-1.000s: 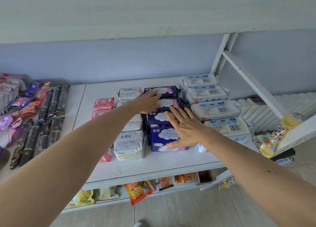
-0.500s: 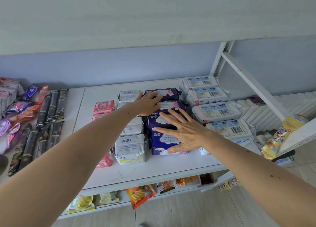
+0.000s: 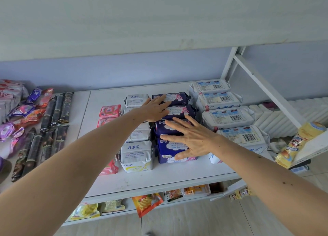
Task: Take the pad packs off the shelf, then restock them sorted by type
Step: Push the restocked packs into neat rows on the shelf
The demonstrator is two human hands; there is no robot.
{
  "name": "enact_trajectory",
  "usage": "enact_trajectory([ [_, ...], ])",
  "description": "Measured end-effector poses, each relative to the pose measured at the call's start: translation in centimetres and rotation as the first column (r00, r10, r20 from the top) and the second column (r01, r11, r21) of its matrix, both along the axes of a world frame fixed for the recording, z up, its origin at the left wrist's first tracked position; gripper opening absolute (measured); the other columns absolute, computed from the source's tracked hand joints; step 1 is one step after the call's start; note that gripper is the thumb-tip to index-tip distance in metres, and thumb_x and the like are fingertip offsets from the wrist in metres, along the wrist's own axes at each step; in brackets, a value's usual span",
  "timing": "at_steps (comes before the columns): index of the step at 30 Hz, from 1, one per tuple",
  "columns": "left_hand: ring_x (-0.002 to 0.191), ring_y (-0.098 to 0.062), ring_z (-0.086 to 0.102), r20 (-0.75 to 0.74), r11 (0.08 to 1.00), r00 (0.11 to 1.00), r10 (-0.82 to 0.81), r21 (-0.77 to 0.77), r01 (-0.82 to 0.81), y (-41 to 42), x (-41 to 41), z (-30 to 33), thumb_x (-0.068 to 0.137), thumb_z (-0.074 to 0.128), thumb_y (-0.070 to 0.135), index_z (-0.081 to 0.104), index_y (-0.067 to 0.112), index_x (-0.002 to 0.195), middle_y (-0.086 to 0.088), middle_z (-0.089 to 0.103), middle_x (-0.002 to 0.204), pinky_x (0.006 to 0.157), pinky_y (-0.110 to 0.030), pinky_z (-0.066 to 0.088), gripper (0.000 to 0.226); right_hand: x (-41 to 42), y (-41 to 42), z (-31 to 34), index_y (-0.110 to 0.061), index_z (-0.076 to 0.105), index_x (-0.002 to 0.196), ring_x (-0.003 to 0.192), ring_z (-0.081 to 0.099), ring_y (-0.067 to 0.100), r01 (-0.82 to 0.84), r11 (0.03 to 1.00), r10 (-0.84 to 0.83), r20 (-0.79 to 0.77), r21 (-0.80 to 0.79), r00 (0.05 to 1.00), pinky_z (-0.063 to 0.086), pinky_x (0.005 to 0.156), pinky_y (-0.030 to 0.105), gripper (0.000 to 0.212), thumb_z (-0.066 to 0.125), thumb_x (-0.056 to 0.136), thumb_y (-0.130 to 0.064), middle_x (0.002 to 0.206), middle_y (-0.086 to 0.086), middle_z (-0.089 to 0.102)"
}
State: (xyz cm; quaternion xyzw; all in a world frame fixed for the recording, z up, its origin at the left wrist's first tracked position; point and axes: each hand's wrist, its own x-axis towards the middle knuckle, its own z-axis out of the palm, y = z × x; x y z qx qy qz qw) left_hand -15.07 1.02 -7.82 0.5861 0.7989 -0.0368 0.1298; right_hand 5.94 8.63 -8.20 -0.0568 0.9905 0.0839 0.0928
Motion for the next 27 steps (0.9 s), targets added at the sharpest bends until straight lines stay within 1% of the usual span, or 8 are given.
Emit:
enact_trajectory([
  [8,0.147,-0.021,-0.009,-0.018,0.999,0.999,0.03,-0.04,-0.03,0.5,0.2,0.0,0.101,0.023,0.04,0.003,0.029,0.151,0.0,-0.01,0.16,0.118,-0.044,-0.003,0.055,0.3,0.3,-0.1,-0.052,-0.014,0.144,0.146,-0.018,0.024,-0.009,1.0,0.009,-0.004,-0.009,1.0,-0.005,0.116,0.054,0.079,0.024,0.081,-0.081,0.158,-0.002,-0.023],
  [13,0.147,-0.023,-0.008,0.024,0.998,0.998,0.062,-0.035,-0.061,0.8,0.4,0.3,0.099,0.031,0.034,0.006,0.03,0.151,0.0,-0.007,0.16,0.119,-0.044,-0.003,0.057,0.7,0.6,-0.1,-0.053,-0.014,0.143,0.146,-0.016,0.024,-0.011,1.0,0.011,-0.021,0.001,1.0,-0.014,0.115,0.049,0.078,0.028,0.083,-0.079,0.158,-0.001,-0.021],
  [15,0.146,-0.025,-0.004,0.056,0.996,0.995,0.088,0.023,-0.089,1.0,0.6,0.6,0.098,0.033,0.033,0.014,0.03,0.15,0.0,-0.002,0.16,0.118,-0.046,-0.002,0.056,0.6,0.6,-0.1,-0.052,-0.013,0.143,0.146,-0.015,0.024,-0.012,1.0,0.012,-0.027,-0.008,1.0,-0.014,0.115,0.049,0.078,0.029,0.084,-0.079,0.158,-0.002,-0.021],
  [17,0.146,-0.028,-0.003,0.073,0.987,0.991,0.108,0.108,-0.115,1.2,0.8,0.7,0.098,0.035,0.041,0.019,0.03,0.149,-0.002,0.001,0.16,0.117,-0.047,-0.002,0.054,0.6,0.6,-0.1,-0.052,-0.012,0.144,0.146,-0.016,0.024,-0.013,1.0,0.013,-0.024,-0.008,1.0,-0.013,0.115,0.05,0.078,0.029,0.084,-0.079,0.158,-0.002,-0.021],
  [18,0.146,-0.029,-0.005,0.066,0.985,0.992,0.109,0.125,-0.116,1.3,0.9,0.6,0.098,0.034,0.048,0.017,0.029,0.149,-0.003,-0.001,0.16,0.117,-0.048,-0.002,0.057,0.6,0.6,-0.2,-0.051,-0.012,0.145,0.146,-0.016,0.025,-0.012,1.0,0.012,-0.02,-0.008,1.0,-0.012,0.116,0.05,0.078,0.028,0.084,-0.079,0.158,-0.001,-0.021],
  [20,0.146,-0.031,-0.01,0.043,0.989,0.993,0.109,0.094,-0.112,1.7,1.1,0.2,0.096,0.03,0.056,0.008,0.028,0.15,-0.003,-0.005,0.16,0.117,-0.048,-0.003,0.065,0.6,0.6,0.0,-0.051,-0.011,0.145,0.146,-0.017,0.025,-0.007,1.0,0.006,-0.013,-0.011,1.0,-0.011,0.116,0.051,0.078,0.026,0.083,-0.079,0.158,0.0,-0.021],
  [23,0.145,-0.033,-0.012,0.074,0.991,0.99,0.124,0.049,-0.128,2.2,1.4,-0.1,0.097,0.029,0.053,0.004,0.028,0.151,-0.004,-0.007,0.16,0.116,-0.048,-0.003,0.064,0.7,0.5,0.1,-0.05,-0.01,0.145,0.146,-0.017,0.025,-0.006,1.0,0.006,-0.011,-0.017,1.0,-0.012,0.116,0.05,0.078,0.026,0.082,-0.078,0.158,0.0,-0.021],
  [27,0.145,-0.03,-0.013,0.107,0.99,0.985,0.135,0.037,-0.139,2.2,1.6,-0.3,0.098,0.028,0.05,0.003,0.029,0.151,-0.002,-0.009,0.16,0.117,-0.047,-0.001,0.061,0.7,0.5,0.1,-0.051,-0.013,0.144,0.145,-0.018,0.024,-0.007,1.0,0.006,-0.009,-0.02,1.0,-0.013,0.116,0.049,0.079,0.027,0.082,-0.078,0.158,-0.001,-0.023],
])
